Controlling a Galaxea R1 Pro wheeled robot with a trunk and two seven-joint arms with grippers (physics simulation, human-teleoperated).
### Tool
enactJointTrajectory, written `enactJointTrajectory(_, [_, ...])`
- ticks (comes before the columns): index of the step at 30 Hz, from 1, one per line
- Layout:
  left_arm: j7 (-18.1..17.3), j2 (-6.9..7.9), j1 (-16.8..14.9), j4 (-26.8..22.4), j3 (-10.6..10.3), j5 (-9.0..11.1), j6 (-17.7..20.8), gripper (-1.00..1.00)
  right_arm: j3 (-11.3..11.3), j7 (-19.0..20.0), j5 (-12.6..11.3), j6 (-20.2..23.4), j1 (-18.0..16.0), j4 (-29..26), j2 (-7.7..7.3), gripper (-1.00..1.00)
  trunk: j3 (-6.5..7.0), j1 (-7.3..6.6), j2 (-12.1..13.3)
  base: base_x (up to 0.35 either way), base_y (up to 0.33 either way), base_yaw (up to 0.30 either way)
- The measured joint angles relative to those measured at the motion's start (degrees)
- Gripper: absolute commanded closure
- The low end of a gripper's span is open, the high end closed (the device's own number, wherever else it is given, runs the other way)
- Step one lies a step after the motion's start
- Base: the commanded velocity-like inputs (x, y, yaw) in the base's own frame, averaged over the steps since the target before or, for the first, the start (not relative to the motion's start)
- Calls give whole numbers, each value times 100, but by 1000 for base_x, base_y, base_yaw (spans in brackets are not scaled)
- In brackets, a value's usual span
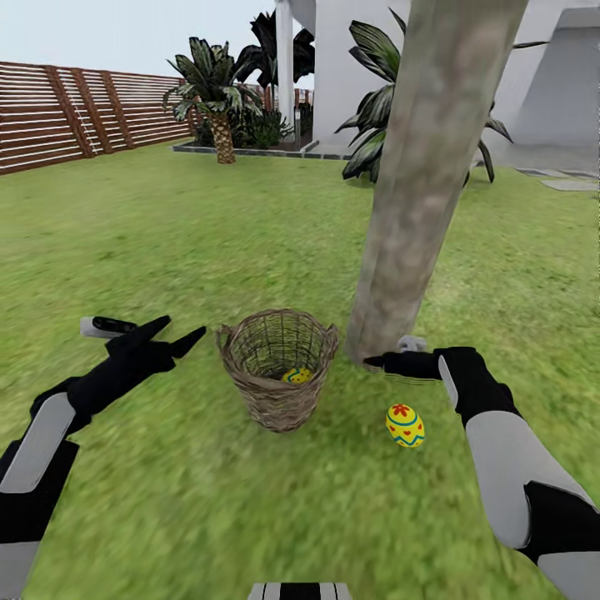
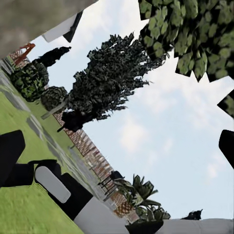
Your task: Take the three Easter eggs out of the wicker basket on the lawn in the garden, then place them on the lawn next to a single tree (choose any tree) so that all three eggs are next to the same tree and none are left in the basket.
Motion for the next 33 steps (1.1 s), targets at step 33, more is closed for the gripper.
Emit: enactJointTrajectory(33, [-151,31,49,97,510,-54,34,-100,1200,-47,14,1639,853,-2981,664,-100,444,-51,28,2,7,0])
